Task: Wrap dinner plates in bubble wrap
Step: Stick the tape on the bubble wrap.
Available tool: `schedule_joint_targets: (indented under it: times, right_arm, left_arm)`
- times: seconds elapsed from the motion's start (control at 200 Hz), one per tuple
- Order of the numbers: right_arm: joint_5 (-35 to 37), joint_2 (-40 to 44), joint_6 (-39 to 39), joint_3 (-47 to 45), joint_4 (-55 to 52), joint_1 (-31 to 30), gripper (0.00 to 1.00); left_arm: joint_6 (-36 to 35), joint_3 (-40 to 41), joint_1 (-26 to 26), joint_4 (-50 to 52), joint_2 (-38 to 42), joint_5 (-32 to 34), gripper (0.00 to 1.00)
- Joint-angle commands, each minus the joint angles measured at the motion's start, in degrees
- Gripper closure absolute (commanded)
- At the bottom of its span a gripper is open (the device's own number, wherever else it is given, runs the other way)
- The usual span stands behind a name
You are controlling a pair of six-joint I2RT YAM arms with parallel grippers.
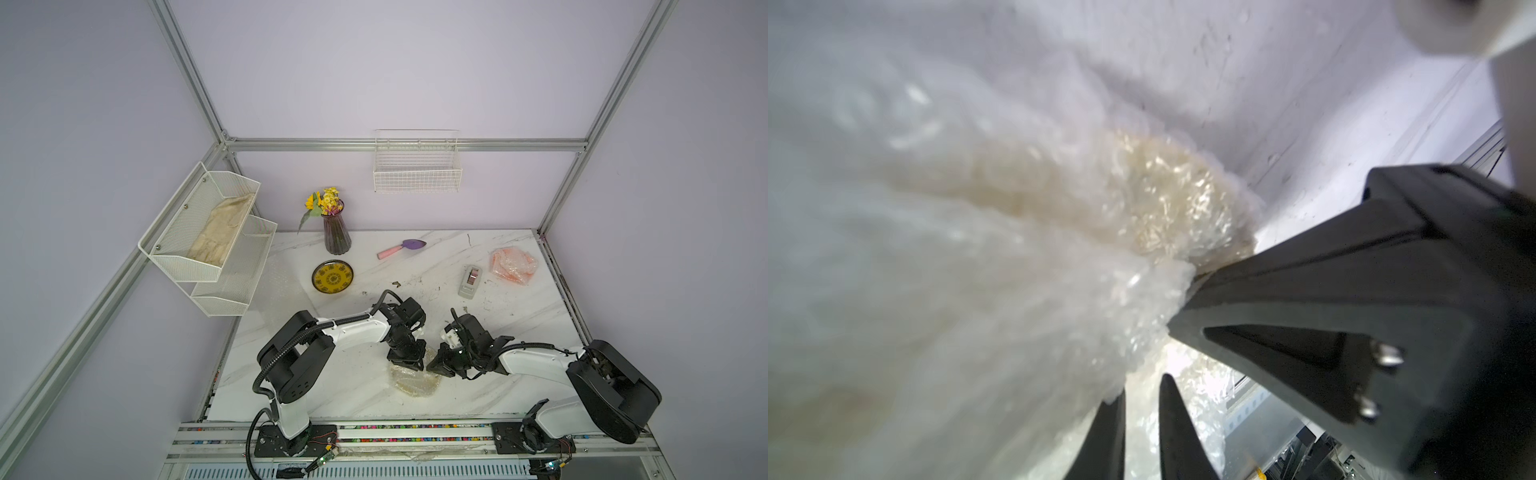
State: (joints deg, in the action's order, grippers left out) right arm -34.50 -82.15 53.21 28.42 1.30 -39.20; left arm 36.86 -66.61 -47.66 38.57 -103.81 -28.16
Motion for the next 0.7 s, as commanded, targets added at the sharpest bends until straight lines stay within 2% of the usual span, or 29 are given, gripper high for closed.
schedule_joint_targets:
  times: [0.0,0.245,0.375,0.445,0.52,0.695]
  right_arm:
    - [2.87,-3.11,-1.03,-1.35,-6.36,-0.17,1.0]
    - [2.18,-3.55,-1.57,-0.57,-6.63,-0.17,1.0]
    - [1.99,-3.32,-2.44,0.5,-8.17,-0.17,1.0]
    - [1.89,-2.93,-3.15,1.39,-9.6,-0.17,1.0]
    - [2.02,-1.7,-3.42,2.55,-11.47,-0.18,0.95]
    - [2.65,0.95,-3.78,5.72,-18.08,-0.17,0.77]
  left_arm:
    - [0.5,-7.25,0.64,-0.11,-3.11,-2.18,0.82]
    - [2.44,-7.21,0.56,-4.9,-6.27,-4.24,0.82]
    - [1.97,-7.25,0.48,0.22,-9.85,-1.52,0.83]
    - [-0.24,-8.62,-0.12,7.26,-12.63,3.72,0.84]
    - [-2.38,-9.65,-1.11,12.5,-15.29,8.84,0.84]
    - [-1.92,-9.22,-2.79,19.04,-18.98,19.69,0.79]
